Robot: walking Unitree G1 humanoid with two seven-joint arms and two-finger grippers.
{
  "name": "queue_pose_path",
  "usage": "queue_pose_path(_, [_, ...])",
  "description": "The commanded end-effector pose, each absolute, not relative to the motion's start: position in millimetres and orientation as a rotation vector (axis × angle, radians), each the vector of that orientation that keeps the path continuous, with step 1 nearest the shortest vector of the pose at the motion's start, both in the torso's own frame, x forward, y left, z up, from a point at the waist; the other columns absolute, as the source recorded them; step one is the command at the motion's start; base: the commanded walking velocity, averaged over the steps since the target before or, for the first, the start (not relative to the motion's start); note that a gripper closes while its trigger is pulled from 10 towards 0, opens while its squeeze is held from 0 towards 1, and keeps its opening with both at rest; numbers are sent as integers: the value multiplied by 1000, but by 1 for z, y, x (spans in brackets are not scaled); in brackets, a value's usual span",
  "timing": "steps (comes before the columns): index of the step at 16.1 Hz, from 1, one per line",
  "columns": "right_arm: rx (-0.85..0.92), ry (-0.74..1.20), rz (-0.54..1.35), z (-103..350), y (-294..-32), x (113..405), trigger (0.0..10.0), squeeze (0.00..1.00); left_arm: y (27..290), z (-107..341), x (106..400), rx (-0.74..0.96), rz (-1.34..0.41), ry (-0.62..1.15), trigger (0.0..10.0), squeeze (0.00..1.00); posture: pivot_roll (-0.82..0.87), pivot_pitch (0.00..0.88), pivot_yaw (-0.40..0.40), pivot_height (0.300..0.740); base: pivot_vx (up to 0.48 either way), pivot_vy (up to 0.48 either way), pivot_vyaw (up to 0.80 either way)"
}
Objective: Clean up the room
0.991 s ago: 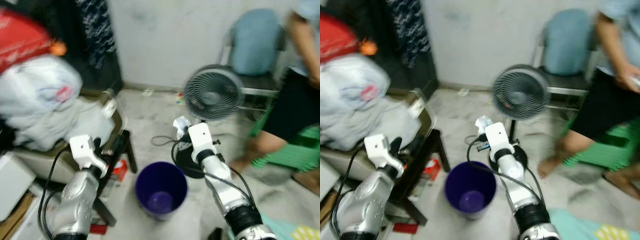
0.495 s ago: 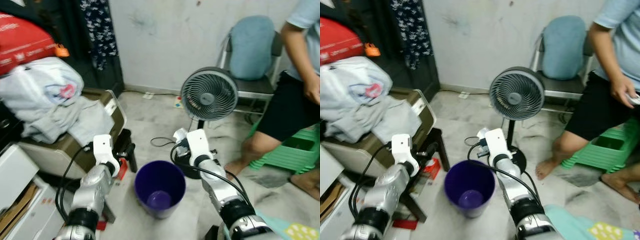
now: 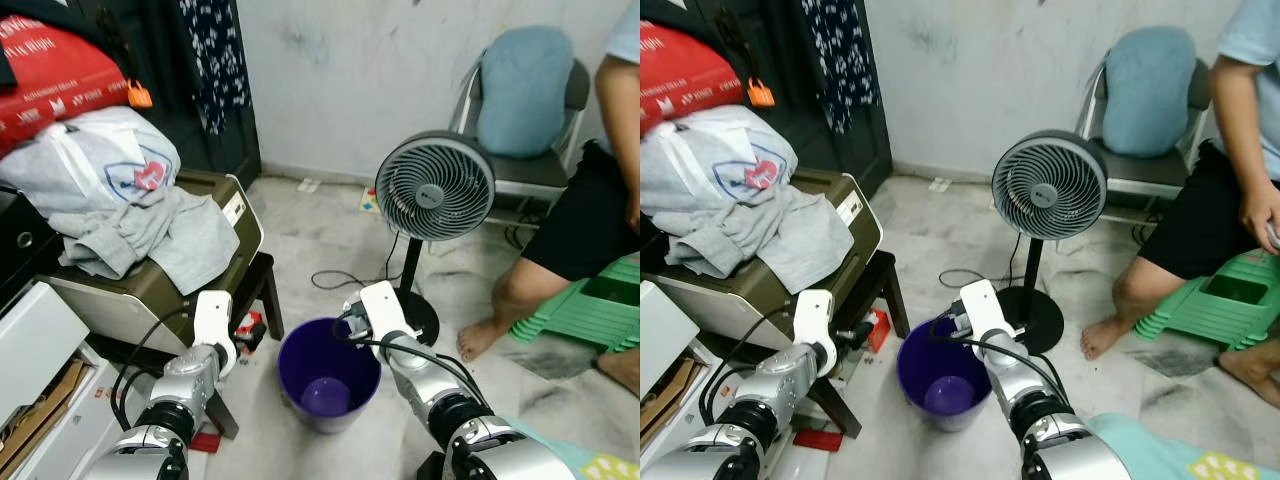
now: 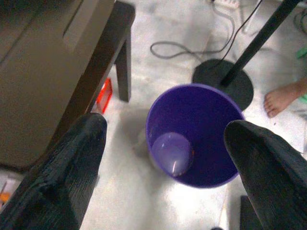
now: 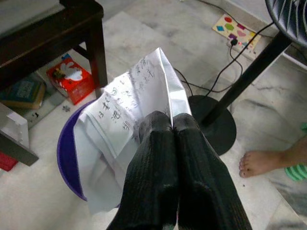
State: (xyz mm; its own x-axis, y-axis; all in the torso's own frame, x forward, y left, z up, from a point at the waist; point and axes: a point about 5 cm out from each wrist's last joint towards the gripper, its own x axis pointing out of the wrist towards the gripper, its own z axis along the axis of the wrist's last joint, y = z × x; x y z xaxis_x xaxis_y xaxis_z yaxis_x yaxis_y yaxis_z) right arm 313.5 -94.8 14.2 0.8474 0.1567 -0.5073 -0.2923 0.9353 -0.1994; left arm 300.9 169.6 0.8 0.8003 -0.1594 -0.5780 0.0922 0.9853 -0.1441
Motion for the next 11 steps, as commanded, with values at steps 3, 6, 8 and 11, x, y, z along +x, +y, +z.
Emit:
queue_pose_path(3, [-285,546,249,3,-93,303,10000,0,172,-2,299,-67,-129,626,10000,0,-131,0,49,740,0,0,0])
queue_pose_path(6, [-272,652,255,-18,-96,284,10000,0,177,-12,289,-73,-114,661,10000,0,-103,0,48,740,0,0,0])
queue_pose_path(8, [-194,734,202,-29,-101,273,10000,0,183,-12,286,-77,-109,642,10000,0,-45,0,41,740,0,0,0])
queue_pose_path(11, [-92,828,189,-37,-88,263,10000,0,201,-16,278,-163,-9,648,10000,0,0,12,39,740,0,0,0])
